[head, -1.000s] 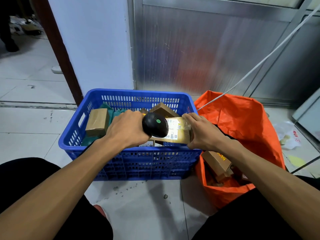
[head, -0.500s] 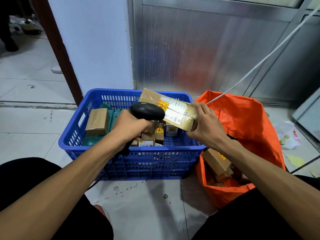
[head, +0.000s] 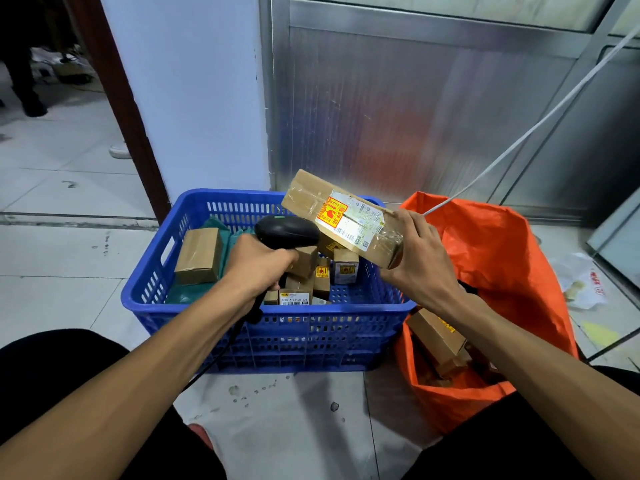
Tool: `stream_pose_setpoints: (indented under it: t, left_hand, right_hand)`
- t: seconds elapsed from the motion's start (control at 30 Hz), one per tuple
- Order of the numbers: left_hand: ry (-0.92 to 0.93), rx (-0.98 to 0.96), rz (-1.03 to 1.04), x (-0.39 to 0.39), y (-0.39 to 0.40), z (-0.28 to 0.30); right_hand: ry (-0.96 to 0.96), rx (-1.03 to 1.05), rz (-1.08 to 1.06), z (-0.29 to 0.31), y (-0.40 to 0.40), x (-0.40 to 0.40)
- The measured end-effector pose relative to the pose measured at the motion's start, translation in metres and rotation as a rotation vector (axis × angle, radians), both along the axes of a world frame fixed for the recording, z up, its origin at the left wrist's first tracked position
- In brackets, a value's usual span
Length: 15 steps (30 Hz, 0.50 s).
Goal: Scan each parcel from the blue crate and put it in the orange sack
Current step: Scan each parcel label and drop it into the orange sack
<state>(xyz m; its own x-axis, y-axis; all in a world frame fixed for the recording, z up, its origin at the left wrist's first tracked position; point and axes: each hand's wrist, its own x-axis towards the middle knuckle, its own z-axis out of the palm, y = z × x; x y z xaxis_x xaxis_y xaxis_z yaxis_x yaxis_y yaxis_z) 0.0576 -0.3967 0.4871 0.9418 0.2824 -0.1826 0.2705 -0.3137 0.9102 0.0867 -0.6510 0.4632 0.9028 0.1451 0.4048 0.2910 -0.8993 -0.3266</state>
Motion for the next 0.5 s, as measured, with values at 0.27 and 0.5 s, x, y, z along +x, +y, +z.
stream_pose_setpoints:
  t: [0.27, 0.5]
  left_hand:
    - [-0.015, 0.018, -0.005, 0.0028, 0.0016, -0.005]
    - [-0.018, 0.011, -0.062, 0.0015, -0.0005, -0.0032]
  right_hand:
    - [0.002, -0.011, -0.001, -0.0015, 0.0002, 0.0007]
    - [-0.002, -0.006, 0.012, -0.0021, -0.0001, 0.0007]
